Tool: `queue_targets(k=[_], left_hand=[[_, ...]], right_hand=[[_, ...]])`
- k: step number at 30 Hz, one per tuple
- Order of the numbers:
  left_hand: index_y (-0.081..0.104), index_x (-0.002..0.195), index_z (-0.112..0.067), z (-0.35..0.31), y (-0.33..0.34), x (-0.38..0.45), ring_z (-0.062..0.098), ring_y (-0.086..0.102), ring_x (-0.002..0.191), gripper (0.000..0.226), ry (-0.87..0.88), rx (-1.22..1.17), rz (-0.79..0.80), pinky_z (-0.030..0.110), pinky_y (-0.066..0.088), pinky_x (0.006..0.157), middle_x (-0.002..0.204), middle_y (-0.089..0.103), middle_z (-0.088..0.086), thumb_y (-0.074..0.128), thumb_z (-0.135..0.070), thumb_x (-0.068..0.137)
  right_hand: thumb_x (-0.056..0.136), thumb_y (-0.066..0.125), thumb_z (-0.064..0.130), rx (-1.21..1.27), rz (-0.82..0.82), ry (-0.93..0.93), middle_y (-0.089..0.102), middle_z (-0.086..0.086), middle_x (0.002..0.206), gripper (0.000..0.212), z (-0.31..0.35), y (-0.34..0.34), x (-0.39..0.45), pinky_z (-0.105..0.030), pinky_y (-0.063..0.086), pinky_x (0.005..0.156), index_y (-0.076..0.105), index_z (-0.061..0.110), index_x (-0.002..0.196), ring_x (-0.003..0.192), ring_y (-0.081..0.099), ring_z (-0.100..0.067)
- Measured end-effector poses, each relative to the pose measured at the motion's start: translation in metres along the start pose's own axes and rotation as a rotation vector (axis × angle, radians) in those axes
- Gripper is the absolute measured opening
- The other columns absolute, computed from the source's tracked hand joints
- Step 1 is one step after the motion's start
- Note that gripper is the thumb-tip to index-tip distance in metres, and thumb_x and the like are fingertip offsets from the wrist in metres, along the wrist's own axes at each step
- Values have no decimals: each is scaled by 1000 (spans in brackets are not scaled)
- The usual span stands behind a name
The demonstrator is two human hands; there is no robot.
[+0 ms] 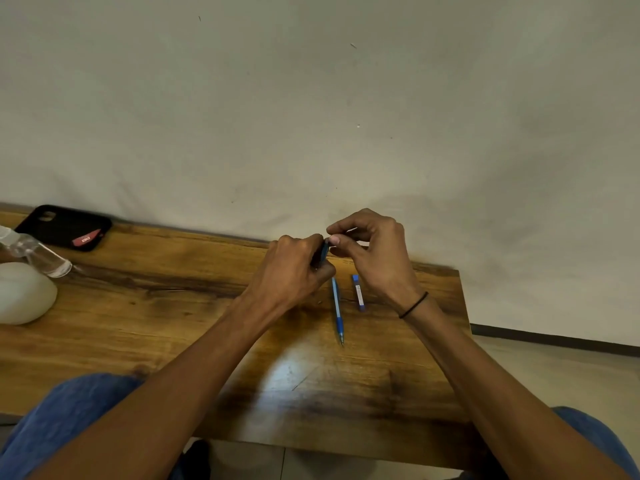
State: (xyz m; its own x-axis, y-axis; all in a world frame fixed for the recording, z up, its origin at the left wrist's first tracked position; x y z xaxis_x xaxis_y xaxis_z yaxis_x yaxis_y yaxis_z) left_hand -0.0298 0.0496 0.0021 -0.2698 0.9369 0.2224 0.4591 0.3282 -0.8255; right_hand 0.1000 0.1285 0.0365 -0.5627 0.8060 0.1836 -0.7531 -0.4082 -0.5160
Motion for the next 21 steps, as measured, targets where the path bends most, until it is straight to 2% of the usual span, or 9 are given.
queue_targets(k=[3, 7, 10, 12, 16, 21], left_hand=[[71, 103, -11, 2, 0, 0, 9, 49, 57, 18, -8, -4, 2, 15, 28, 53, 73, 58, -4, 71, -25, 92], [71, 99, -13, 4, -1, 2, 14, 59, 64, 16, -13, -10, 6, 17, 37, 56, 78, 66, -1, 73, -26, 90], [65, 90, -18, 10, -4, 4, 16, 62, 63, 12, -28, -5, 1, 23, 43, 56, 74, 67, -1, 72, -27, 88], [60, 85, -21, 15, -7, 6, 16, 62, 60, 14, -34, 7, -7, 24, 42, 52, 71, 67, -1, 72, -28, 86], [58, 82, -21, 21, -9, 7, 18, 62, 60, 15, -58, 8, -20, 27, 48, 52, 69, 67, 0, 71, -30, 84], [57, 83, -21, 24, -9, 6, 21, 63, 63, 17, -69, 4, -4, 31, 52, 56, 72, 68, 2, 70, -32, 85]], right_hand=[[94, 75, 6, 7, -1, -4, 74, -4, 101, 9, -2, 0, 1, -35, 65, 81, 80, 9, 101, 90, 75, -16], [95, 72, 2, 91, -40, 25, 75, -2, 99, 11, -12, 0, 1, -27, 64, 76, 77, 10, 100, 87, 77, -10], [95, 72, 4, -78, -18, 61, 73, 9, 92, 14, -35, 7, -3, -23, 61, 75, 76, 16, 100, 85, 71, -5], [93, 75, 10, -252, 62, 102, 72, 11, 91, 10, -53, 20, -10, -29, 61, 78, 76, 19, 98, 84, 66, -3], [91, 78, 21, -412, 180, 193, 75, 6, 91, 2, -76, 49, -28, -45, 62, 79, 77, 22, 93, 91, 70, -16], [88, 81, 32, -501, 179, 230, 74, -1, 93, 13, -81, 72, -40, -49, 61, 75, 74, 22, 88, 94, 70, -27]])
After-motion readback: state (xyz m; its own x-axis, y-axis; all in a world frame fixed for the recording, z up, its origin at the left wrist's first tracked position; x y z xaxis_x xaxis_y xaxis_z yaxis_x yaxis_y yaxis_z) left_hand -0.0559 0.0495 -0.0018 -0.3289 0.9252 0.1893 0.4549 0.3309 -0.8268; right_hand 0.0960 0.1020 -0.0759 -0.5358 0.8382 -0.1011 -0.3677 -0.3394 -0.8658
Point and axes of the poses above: each hand's wrist, its own x-axis towards the middle knuckle, its own y-axis out of the palm, z = x × y, the point moved 4 cm from there along x, towards the middle knuckle
